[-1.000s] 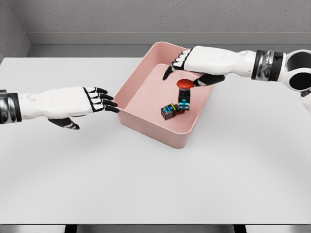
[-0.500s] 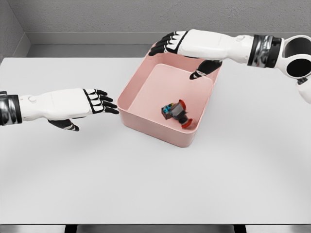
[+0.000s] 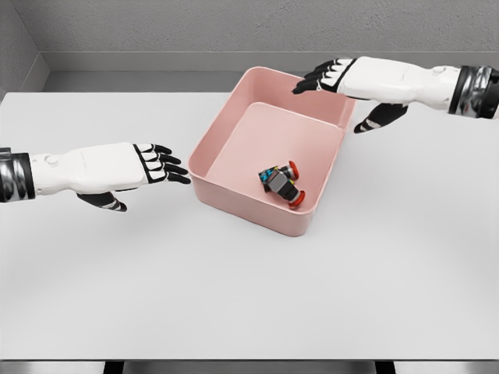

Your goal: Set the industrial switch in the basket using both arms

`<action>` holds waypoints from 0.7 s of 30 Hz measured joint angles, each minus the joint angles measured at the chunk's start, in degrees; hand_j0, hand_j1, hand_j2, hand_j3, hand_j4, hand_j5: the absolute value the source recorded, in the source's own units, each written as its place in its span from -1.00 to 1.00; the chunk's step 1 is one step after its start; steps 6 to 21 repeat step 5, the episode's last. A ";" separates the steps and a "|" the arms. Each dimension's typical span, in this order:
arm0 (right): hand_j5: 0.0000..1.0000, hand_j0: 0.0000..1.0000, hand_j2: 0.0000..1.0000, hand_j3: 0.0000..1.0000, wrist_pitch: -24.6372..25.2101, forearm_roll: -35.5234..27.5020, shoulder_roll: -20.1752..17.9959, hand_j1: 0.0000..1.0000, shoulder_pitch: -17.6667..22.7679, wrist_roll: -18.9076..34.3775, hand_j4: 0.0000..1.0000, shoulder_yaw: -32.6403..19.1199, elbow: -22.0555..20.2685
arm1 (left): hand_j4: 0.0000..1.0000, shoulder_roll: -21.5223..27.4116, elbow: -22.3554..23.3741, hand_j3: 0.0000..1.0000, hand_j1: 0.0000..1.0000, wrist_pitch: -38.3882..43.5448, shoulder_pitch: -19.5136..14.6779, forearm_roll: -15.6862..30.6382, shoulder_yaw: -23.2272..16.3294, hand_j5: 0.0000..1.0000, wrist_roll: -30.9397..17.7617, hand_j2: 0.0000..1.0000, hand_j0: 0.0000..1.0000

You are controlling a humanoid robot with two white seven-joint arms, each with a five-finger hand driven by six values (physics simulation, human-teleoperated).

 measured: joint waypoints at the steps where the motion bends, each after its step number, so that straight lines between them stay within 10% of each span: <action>1: 1.00 1.00 1.00 1.00 0.00 -0.01 -0.24 1.00 0.09 0.00 1.00 -0.04 0.02 | 1.00 -0.03 0.00 1.00 1.00 0.00 0.00 -0.02 0.01 1.00 0.00 1.00 1.00; 21: 1.00 1.00 1.00 1.00 -0.02 0.04 -2.30 1.00 3.51 0.01 1.00 -1.85 0.04 | 1.00 -0.10 0.01 1.00 1.00 0.00 0.09 -0.05 0.18 1.00 0.00 1.00 1.00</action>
